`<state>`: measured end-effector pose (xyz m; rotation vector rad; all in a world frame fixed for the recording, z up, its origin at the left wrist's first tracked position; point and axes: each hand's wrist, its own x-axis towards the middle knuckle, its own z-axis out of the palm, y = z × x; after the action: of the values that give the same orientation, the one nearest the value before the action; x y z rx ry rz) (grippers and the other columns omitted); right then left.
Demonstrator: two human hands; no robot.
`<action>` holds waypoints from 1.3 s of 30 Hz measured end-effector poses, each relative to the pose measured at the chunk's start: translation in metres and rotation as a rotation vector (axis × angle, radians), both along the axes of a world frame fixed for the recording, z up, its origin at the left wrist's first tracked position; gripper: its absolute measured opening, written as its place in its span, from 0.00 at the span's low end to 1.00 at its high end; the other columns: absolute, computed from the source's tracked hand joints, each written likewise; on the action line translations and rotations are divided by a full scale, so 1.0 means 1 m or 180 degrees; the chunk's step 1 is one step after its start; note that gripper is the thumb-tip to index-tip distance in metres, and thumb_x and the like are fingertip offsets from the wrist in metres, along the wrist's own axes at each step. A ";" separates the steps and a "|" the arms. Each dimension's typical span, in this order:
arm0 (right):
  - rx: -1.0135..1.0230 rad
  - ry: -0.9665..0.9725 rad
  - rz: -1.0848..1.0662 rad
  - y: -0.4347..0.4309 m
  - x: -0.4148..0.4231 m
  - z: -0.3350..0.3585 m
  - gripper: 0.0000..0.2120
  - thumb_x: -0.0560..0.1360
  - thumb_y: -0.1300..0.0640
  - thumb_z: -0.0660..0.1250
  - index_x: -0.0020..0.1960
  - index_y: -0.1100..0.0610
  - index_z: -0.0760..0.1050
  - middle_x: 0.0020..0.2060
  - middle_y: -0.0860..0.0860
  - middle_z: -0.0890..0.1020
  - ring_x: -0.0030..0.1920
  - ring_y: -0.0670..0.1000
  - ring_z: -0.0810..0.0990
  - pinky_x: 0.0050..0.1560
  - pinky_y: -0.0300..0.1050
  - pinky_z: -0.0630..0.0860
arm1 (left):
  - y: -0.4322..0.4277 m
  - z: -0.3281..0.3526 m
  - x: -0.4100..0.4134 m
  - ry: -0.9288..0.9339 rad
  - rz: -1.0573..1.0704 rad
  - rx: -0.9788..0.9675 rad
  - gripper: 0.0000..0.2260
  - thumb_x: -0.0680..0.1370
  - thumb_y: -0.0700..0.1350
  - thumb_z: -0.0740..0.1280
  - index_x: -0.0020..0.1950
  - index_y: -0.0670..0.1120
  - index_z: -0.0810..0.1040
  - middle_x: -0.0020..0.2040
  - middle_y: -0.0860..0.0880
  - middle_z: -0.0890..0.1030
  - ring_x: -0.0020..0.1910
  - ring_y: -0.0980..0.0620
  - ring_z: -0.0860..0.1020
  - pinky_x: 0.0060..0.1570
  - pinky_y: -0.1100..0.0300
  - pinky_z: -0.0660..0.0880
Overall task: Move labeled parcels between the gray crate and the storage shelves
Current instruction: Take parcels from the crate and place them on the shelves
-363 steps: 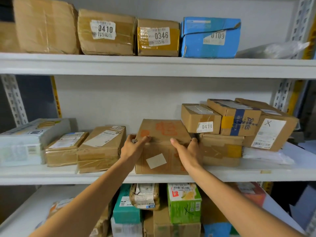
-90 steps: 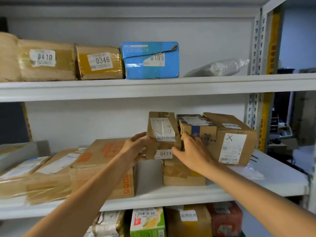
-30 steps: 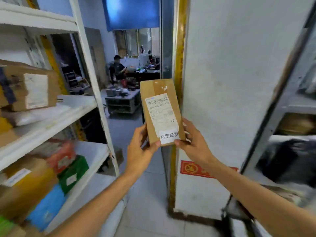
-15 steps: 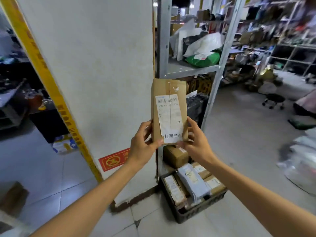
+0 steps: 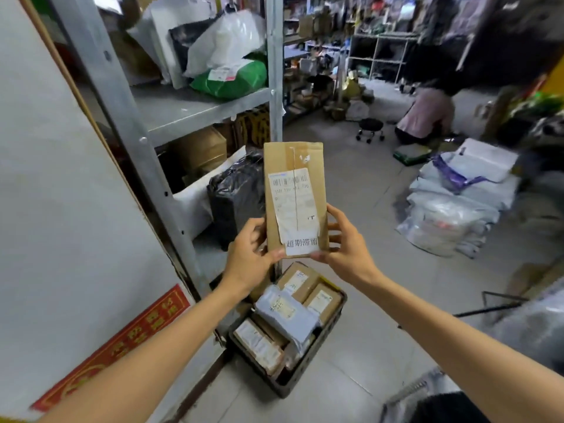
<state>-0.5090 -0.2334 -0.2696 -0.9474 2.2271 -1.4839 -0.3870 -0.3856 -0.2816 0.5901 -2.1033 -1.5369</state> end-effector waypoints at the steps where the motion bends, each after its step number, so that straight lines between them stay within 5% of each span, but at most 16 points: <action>1: 0.0031 -0.0014 -0.0068 -0.002 -0.009 -0.002 0.43 0.67 0.65 0.77 0.74 0.48 0.60 0.52 0.38 0.72 0.52 0.43 0.76 0.48 0.41 0.81 | -0.005 -0.004 -0.012 -0.0023 -0.0062 0.0019 0.23 0.70 0.35 0.75 0.60 0.50 0.71 0.59 0.50 0.81 0.57 0.58 0.79 0.56 0.66 0.77; 6: 0.0077 -0.0175 -0.0377 -0.024 -0.049 -0.020 0.43 0.66 0.65 0.78 0.74 0.48 0.61 0.52 0.39 0.73 0.52 0.44 0.76 0.49 0.43 0.80 | -0.041 -0.028 -0.074 -0.0157 -0.0374 0.0138 0.24 0.70 0.35 0.76 0.59 0.51 0.71 0.60 0.50 0.80 0.58 0.58 0.79 0.56 0.68 0.76; 10: 0.0137 -0.0228 -0.0768 -0.046 -0.075 -0.045 0.42 0.66 0.64 0.78 0.73 0.49 0.61 0.51 0.39 0.74 0.50 0.41 0.76 0.46 0.36 0.78 | -0.076 -0.054 -0.122 -0.0355 -0.0725 0.0231 0.28 0.69 0.35 0.76 0.66 0.44 0.71 0.63 0.47 0.79 0.63 0.52 0.77 0.65 0.53 0.73; 13: 0.0125 -0.0401 -0.1065 -0.063 -0.088 -0.065 0.41 0.66 0.67 0.77 0.73 0.49 0.62 0.52 0.44 0.75 0.49 0.42 0.78 0.39 0.35 0.78 | -0.101 -0.071 -0.151 -0.0511 -0.0987 0.0173 0.29 0.69 0.36 0.76 0.67 0.46 0.71 0.64 0.47 0.78 0.64 0.51 0.76 0.67 0.52 0.71; 15: 0.0104 -0.0528 -0.1245 -0.072 -0.088 -0.079 0.41 0.66 0.69 0.76 0.72 0.50 0.62 0.52 0.45 0.76 0.49 0.43 0.78 0.36 0.32 0.77 | -0.112 -0.083 -0.163 -0.0628 -0.1145 0.0216 0.28 0.69 0.36 0.76 0.65 0.48 0.70 0.64 0.48 0.78 0.64 0.52 0.76 0.66 0.54 0.72; 19: 0.0196 -0.0765 -0.1539 -0.082 -0.086 -0.109 0.41 0.66 0.66 0.77 0.73 0.51 0.62 0.51 0.41 0.75 0.49 0.42 0.79 0.40 0.30 0.77 | -0.123 -0.105 -0.178 -0.0863 -0.1470 0.0364 0.27 0.70 0.33 0.75 0.64 0.48 0.70 0.60 0.52 0.77 0.58 0.57 0.76 0.54 0.74 0.72; 22: 0.0293 -0.0891 -0.1605 -0.087 -0.089 -0.123 0.41 0.67 0.67 0.77 0.73 0.53 0.61 0.53 0.46 0.75 0.47 0.39 0.77 0.38 0.26 0.74 | -0.128 -0.119 -0.184 -0.0943 -0.1554 0.0395 0.27 0.70 0.32 0.75 0.65 0.46 0.70 0.59 0.52 0.77 0.58 0.58 0.75 0.52 0.76 0.71; 28: 0.0544 -0.0950 -0.1522 -0.097 -0.105 -0.147 0.41 0.67 0.66 0.77 0.73 0.50 0.62 0.53 0.47 0.75 0.48 0.40 0.78 0.37 0.27 0.74 | -0.137 -0.153 -0.190 -0.1088 -0.1412 0.0556 0.27 0.68 0.33 0.76 0.63 0.47 0.70 0.62 0.49 0.78 0.60 0.55 0.76 0.51 0.77 0.72; 33: 0.0806 -0.0994 -0.1143 -0.105 -0.119 -0.186 0.42 0.66 0.64 0.78 0.74 0.50 0.62 0.53 0.44 0.77 0.50 0.43 0.79 0.42 0.29 0.75 | -0.141 -0.192 -0.178 -0.1236 -0.1067 0.0893 0.31 0.67 0.33 0.77 0.66 0.45 0.70 0.66 0.45 0.76 0.65 0.50 0.75 0.67 0.50 0.71; 39: 0.1045 -0.1122 -0.0309 -0.121 -0.139 -0.243 0.43 0.64 0.69 0.78 0.75 0.53 0.65 0.52 0.42 0.79 0.48 0.46 0.80 0.45 0.40 0.80 | -0.133 -0.246 -0.148 -0.1446 -0.0129 0.1254 0.32 0.66 0.31 0.77 0.67 0.42 0.69 0.62 0.45 0.77 0.61 0.50 0.76 0.60 0.60 0.74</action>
<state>-0.6481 -0.3544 -0.5127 -0.4439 2.1806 -1.1620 -0.5353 -0.5181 -0.5276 1.1332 -2.1356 -2.0111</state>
